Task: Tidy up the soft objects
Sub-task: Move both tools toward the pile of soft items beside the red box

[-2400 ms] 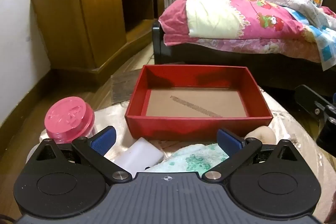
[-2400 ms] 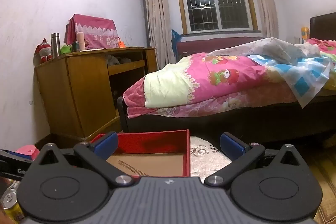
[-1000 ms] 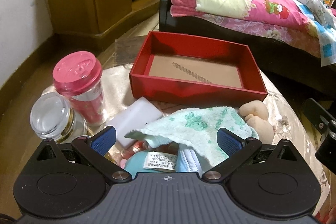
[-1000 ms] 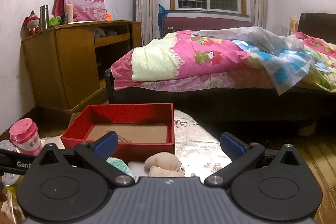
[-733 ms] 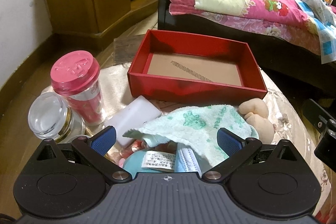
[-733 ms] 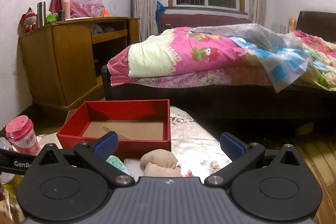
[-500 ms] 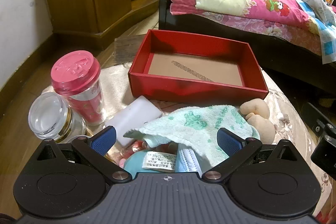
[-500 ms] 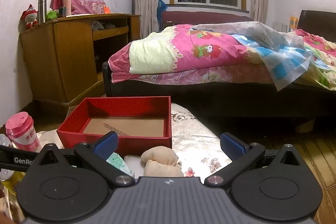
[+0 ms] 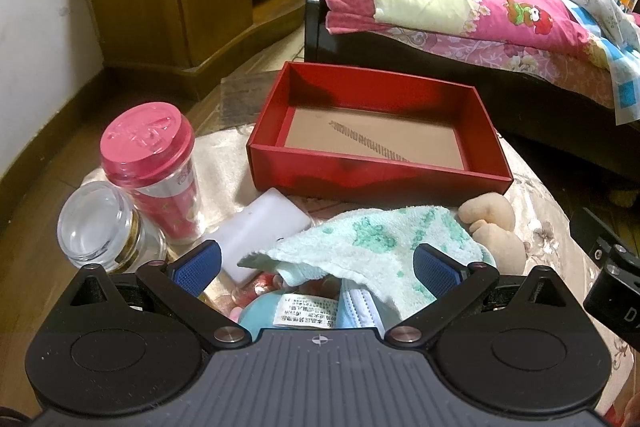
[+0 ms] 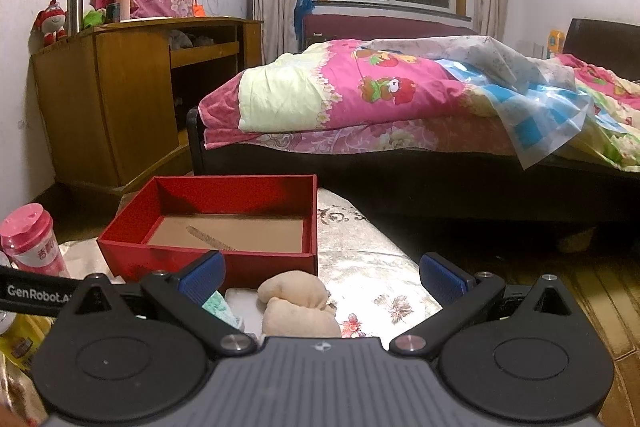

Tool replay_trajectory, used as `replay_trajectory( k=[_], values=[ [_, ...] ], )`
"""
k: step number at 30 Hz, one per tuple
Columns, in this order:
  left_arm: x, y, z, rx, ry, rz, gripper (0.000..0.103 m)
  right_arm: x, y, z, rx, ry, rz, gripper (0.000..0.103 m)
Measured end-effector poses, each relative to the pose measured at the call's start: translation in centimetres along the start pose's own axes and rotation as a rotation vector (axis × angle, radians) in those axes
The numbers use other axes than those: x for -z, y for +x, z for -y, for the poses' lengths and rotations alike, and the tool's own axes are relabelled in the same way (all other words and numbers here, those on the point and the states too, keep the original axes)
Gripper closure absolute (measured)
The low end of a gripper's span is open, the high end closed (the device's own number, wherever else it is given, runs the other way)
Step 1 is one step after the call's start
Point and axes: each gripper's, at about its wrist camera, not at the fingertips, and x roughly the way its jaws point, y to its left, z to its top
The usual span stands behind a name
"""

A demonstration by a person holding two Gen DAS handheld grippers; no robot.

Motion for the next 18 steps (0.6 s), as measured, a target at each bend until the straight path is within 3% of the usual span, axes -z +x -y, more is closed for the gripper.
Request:
replay_trajectory(
  k=[18],
  values=[
    [0.38, -0.2, 0.99, -0.001, 0.036, 0.013, 0.006, 0.26, 0.7, -0.4, -0.013, 0.0, -0.022, 0.024]
  ],
)
